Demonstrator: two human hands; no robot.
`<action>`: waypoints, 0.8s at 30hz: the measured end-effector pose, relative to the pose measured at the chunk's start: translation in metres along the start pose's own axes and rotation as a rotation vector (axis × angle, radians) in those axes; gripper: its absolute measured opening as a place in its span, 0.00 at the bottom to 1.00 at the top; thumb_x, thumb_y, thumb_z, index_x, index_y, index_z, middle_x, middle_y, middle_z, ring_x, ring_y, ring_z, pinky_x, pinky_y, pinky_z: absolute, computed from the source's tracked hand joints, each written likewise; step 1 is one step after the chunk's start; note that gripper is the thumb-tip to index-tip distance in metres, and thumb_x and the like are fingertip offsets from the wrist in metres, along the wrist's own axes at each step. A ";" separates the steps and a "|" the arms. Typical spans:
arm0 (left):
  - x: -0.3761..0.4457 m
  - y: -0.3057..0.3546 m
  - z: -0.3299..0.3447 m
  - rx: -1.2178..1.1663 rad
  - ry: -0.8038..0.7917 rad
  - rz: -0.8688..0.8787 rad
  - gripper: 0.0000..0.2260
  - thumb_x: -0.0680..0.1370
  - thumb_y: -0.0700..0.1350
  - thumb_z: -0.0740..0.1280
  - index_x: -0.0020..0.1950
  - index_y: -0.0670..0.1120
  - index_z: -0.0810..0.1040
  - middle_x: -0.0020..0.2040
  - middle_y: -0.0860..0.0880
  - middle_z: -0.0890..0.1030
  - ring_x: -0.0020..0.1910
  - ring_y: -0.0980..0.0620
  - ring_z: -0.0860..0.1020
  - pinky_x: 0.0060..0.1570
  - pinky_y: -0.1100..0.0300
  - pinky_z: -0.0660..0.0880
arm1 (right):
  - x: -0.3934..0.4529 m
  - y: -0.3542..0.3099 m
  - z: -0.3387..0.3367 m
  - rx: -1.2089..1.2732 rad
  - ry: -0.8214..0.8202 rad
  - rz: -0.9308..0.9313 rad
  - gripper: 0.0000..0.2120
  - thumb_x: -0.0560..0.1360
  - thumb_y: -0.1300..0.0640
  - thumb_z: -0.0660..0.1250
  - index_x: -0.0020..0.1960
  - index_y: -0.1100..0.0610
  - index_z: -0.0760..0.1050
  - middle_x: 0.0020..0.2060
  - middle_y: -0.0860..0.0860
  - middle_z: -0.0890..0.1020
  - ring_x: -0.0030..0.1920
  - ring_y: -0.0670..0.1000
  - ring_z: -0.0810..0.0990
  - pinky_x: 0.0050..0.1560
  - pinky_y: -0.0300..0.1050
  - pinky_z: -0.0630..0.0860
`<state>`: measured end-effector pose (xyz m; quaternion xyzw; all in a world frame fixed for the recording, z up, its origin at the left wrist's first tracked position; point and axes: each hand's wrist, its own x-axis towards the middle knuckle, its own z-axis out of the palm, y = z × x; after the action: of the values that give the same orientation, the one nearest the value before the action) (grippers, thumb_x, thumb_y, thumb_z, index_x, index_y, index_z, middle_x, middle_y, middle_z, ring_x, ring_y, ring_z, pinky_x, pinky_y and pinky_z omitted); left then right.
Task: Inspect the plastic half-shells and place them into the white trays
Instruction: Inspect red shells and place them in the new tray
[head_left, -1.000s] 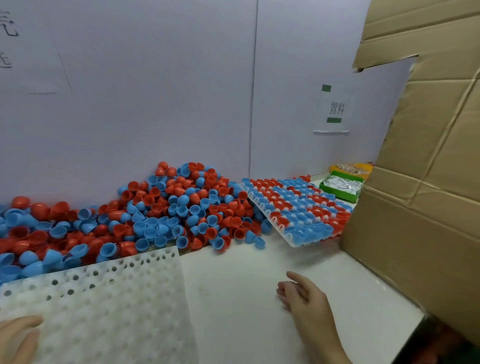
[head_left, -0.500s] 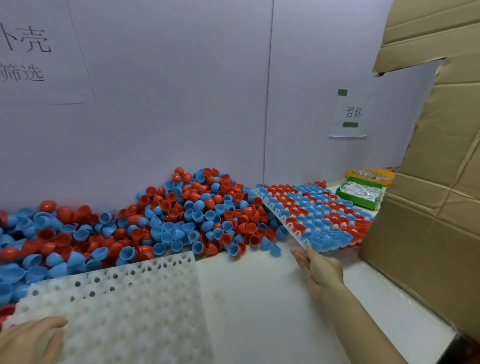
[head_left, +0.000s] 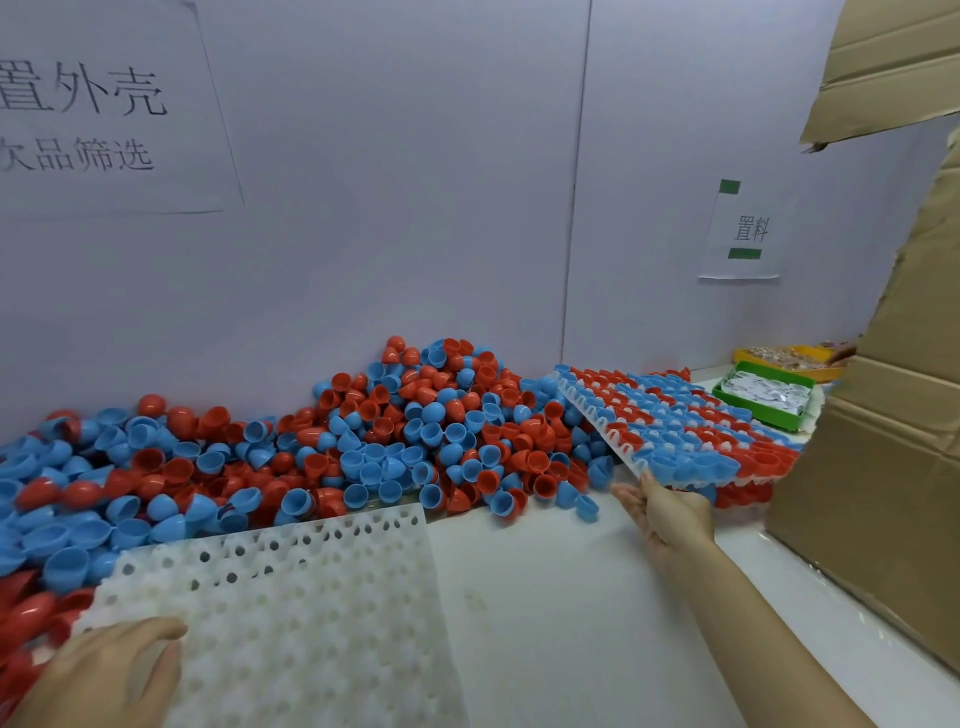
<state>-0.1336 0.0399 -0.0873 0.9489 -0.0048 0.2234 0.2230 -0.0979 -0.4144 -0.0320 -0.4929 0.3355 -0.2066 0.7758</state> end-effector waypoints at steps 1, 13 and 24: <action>0.001 0.000 -0.002 -0.007 -0.030 -0.001 0.15 0.58 0.18 0.75 0.35 0.36 0.84 0.34 0.36 0.83 0.34 0.35 0.81 0.53 0.46 0.74 | 0.001 0.001 0.000 -0.010 0.001 0.002 0.18 0.81 0.59 0.65 0.67 0.66 0.70 0.44 0.60 0.83 0.43 0.53 0.85 0.44 0.44 0.80; -0.008 0.011 -0.019 0.057 -0.089 -0.136 0.07 0.76 0.51 0.71 0.54 0.59 0.80 0.54 0.57 0.81 0.58 0.52 0.72 0.64 0.51 0.68 | -0.032 0.038 -0.003 -0.288 0.001 -0.082 0.13 0.81 0.51 0.65 0.47 0.61 0.79 0.38 0.54 0.86 0.42 0.50 0.86 0.55 0.48 0.80; -0.016 0.039 -0.020 0.274 -0.315 -0.221 0.15 0.82 0.62 0.51 0.63 0.60 0.70 0.61 0.57 0.69 0.63 0.55 0.62 0.62 0.56 0.67 | -0.109 0.098 0.098 -1.081 -0.718 -0.643 0.17 0.80 0.50 0.65 0.69 0.47 0.73 0.66 0.41 0.74 0.65 0.42 0.72 0.65 0.38 0.70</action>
<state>-0.1610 0.0116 -0.0612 0.9882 0.0946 0.0456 0.1119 -0.1027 -0.2400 -0.0577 -0.9194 -0.0461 -0.0551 0.3867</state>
